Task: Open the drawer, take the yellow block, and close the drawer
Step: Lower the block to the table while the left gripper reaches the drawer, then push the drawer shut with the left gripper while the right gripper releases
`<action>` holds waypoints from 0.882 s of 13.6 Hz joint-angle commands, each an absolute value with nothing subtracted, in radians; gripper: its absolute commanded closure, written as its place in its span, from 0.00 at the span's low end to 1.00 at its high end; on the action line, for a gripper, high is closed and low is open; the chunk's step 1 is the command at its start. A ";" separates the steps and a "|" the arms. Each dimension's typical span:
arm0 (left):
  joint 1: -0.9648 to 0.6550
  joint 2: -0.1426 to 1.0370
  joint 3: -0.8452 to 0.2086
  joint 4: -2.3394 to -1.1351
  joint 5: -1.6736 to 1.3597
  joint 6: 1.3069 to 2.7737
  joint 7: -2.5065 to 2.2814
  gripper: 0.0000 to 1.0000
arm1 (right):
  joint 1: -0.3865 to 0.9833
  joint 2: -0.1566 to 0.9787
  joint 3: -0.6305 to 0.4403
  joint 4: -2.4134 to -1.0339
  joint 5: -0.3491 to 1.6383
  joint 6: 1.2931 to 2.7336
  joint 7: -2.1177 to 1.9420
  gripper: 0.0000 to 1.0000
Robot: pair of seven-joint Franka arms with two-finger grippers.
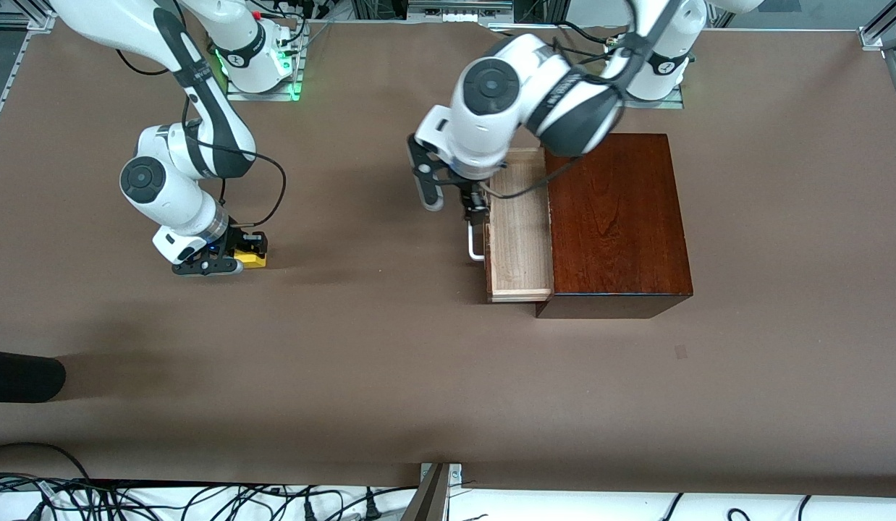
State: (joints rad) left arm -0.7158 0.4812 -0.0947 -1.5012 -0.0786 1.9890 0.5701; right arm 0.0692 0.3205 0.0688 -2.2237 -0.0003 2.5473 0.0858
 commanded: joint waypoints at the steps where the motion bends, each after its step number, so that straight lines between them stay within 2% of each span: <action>1: -0.752 0.544 -0.086 -1.473 0.001 2.003 0.665 0.00 | 0.052 0.321 0.083 -2.266 -0.035 2.614 0.112 1.00; 5: -0.747 0.612 -0.084 -1.476 0.017 2.052 0.869 0.00 | 0.043 0.354 0.083 -2.275 -0.040 2.637 0.115 0.98; 6: -0.753 0.617 -0.084 -1.479 0.018 2.051 0.894 0.00 | 0.038 0.363 0.083 -2.275 -0.040 2.637 0.115 0.91; 7: -0.755 0.617 -0.084 -1.494 0.020 2.048 0.903 0.00 | 0.037 0.362 0.083 -2.272 -0.040 2.637 0.114 0.72; 8: -0.750 0.615 -0.084 -1.503 0.020 2.040 0.922 0.00 | 0.035 0.356 0.083 -2.269 -0.040 2.635 0.115 0.22; 9: -0.741 0.614 -0.084 -1.514 0.020 2.031 0.945 0.00 | 0.035 0.350 0.083 -2.264 -0.040 2.632 0.112 0.00; 12: -0.713 0.609 -0.060 -1.519 0.044 1.921 0.960 0.00 | 0.028 0.275 0.083 -2.256 -0.041 2.605 0.098 0.00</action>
